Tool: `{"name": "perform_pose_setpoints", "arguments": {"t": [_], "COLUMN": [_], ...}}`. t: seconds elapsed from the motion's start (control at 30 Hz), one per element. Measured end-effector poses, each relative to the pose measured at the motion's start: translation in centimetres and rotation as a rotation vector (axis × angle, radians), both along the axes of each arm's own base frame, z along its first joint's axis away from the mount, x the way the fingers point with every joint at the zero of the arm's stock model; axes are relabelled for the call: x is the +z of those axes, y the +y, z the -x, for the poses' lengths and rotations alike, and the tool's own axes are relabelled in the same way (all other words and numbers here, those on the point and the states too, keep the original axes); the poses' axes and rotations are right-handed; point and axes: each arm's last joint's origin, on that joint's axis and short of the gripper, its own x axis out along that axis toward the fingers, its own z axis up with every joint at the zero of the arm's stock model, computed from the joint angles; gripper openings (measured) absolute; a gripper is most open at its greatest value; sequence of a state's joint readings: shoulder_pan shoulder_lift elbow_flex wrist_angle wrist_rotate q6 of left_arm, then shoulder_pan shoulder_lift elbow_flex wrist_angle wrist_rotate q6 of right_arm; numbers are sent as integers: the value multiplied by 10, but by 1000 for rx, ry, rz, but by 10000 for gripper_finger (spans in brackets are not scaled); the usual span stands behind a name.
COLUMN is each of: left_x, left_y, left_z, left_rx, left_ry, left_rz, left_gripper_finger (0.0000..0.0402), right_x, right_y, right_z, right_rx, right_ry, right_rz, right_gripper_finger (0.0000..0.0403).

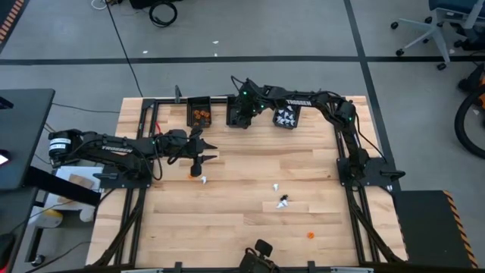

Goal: Sort Halloween decoration
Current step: Put the black skeleton toy into the black middle basket, then put the white ghost toy into the right black basket

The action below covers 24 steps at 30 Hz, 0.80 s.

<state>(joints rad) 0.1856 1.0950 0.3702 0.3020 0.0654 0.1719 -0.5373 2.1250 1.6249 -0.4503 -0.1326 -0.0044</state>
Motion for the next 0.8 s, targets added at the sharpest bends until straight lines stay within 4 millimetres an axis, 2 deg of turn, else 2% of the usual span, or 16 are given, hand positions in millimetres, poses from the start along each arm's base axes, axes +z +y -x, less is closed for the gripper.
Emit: {"name": "perform_pose_setpoints", "arguments": {"t": [0.17, 0.47, 0.63, 0.8], "left_x": [0, 0, -1, -4], "left_y": [0, 0, 0, 0], "left_z": [0, 0, 0, 2], "left_rx": [0, 0, 1, 3], "left_ry": [0, 0, 6, 45], "left_rz": [0, 0, 2, 14], "left_gripper_finger": [135, 135, 135, 135], "right_x": [0, 3, 28, 59], "right_y": [0, 0, 10, 47], "right_z": [0, 1, 1, -7], "right_rx": [19, 29, 53, 130], "right_ry": [5, 3, -35, -57], "right_rz": [14, 24, 62, 175], "right_gripper_finger": [91, 156, 164, 163]}}
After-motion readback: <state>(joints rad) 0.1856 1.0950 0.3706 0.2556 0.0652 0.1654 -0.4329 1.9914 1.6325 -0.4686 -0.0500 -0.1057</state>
